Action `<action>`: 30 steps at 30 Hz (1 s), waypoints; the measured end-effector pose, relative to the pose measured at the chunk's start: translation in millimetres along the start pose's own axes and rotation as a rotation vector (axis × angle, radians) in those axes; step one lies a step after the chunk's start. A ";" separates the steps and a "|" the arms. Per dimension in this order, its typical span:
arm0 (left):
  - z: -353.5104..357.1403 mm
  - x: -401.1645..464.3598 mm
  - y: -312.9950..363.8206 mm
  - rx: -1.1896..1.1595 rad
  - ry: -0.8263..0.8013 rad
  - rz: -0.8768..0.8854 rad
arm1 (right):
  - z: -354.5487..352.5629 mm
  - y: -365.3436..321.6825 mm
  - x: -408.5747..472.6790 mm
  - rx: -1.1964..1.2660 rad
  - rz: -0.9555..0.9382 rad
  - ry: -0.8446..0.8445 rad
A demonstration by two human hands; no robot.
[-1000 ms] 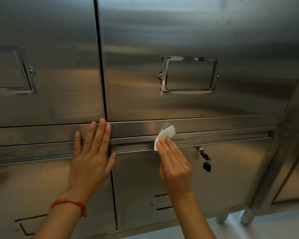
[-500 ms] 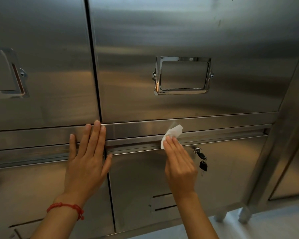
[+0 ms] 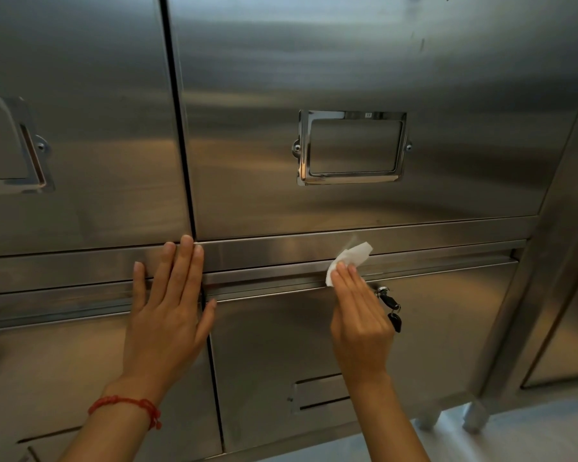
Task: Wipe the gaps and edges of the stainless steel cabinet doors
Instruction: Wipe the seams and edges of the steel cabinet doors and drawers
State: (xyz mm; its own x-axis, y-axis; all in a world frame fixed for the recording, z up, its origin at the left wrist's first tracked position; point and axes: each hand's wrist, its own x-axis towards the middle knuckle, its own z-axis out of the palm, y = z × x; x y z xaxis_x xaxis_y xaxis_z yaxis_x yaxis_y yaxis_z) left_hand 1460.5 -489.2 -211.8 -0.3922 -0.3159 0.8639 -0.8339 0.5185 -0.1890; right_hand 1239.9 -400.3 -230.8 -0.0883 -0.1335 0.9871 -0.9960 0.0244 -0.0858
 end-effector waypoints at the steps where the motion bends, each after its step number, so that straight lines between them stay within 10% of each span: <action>1: 0.0 -0.2 -0.3 0.004 0.001 0.002 | 1.2 -2.3 -0.1 0.005 0.007 0.005; 30: 5.4 -0.1 5.3 0.013 0.096 -0.015 | -2.2 2.0 0.9 0.032 -0.074 -0.065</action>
State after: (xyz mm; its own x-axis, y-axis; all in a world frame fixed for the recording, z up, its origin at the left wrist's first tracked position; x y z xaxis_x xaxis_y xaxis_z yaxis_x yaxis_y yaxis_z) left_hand 1454.1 -490.6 -215.4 -0.3415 -0.2456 0.9072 -0.8443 0.5042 -0.1814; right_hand 1237.8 -398.2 -229.8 -0.0143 -0.1977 0.9802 -0.9996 -0.0192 -0.0185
